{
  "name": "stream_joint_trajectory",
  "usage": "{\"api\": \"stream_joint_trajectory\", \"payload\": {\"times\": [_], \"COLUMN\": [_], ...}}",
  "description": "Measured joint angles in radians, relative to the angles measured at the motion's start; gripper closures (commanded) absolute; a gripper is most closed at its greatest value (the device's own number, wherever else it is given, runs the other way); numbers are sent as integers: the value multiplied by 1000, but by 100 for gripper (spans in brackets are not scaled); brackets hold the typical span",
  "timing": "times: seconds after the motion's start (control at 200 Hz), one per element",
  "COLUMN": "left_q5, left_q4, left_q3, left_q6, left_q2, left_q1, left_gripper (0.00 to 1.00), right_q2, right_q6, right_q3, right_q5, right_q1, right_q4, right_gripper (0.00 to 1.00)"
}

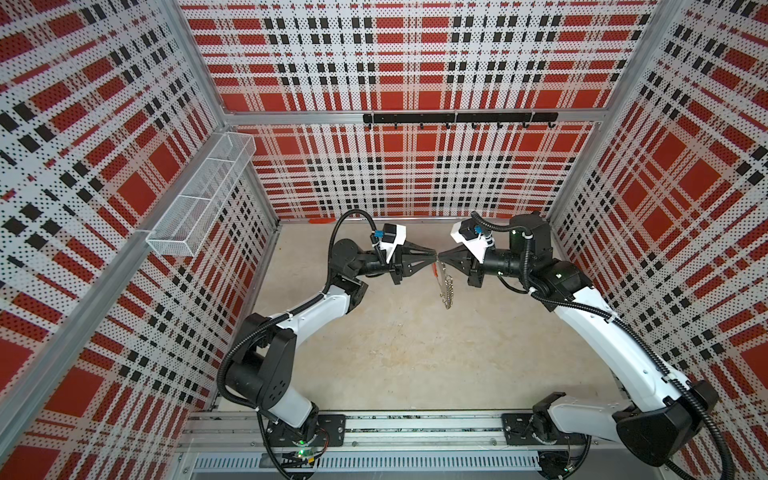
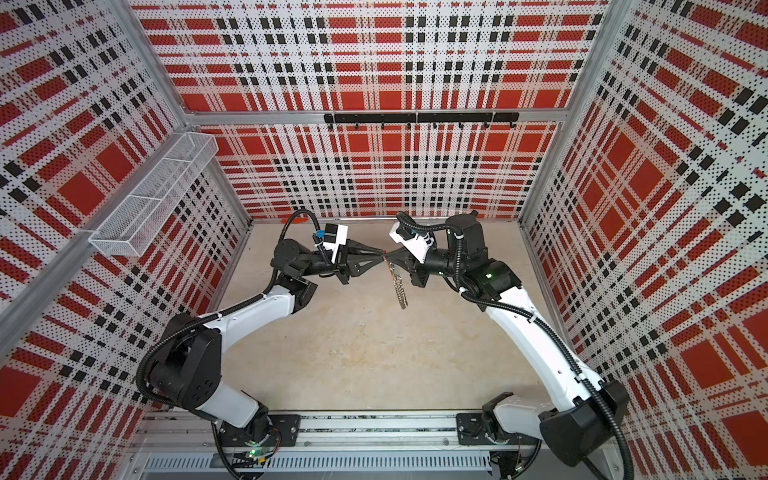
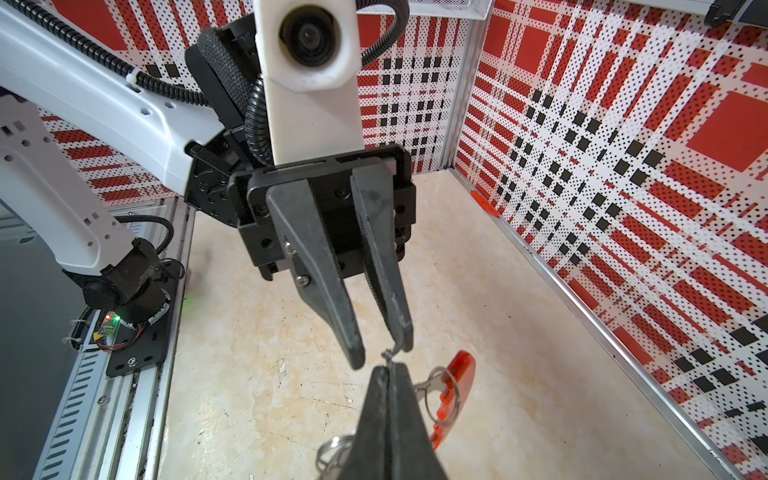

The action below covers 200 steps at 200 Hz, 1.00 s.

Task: Put the keys on the keyring

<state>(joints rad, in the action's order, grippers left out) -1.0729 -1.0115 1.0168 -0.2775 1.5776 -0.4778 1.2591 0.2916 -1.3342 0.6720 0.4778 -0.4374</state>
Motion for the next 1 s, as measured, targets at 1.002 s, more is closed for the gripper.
{"api": "stream_joint_trajectory", "payload": {"times": [1.002], "left_q5": [-21], "left_q4": [5], "left_q3": [5], "left_q6": [-32], "left_q2": [19], "left_q1": [2], "left_gripper": [89], "right_q2": [16], "right_q6": [0], "right_q3": [-29], "right_q5": [5], "right_q1": [13], "right_q4": [0], "right_gripper": [100]}}
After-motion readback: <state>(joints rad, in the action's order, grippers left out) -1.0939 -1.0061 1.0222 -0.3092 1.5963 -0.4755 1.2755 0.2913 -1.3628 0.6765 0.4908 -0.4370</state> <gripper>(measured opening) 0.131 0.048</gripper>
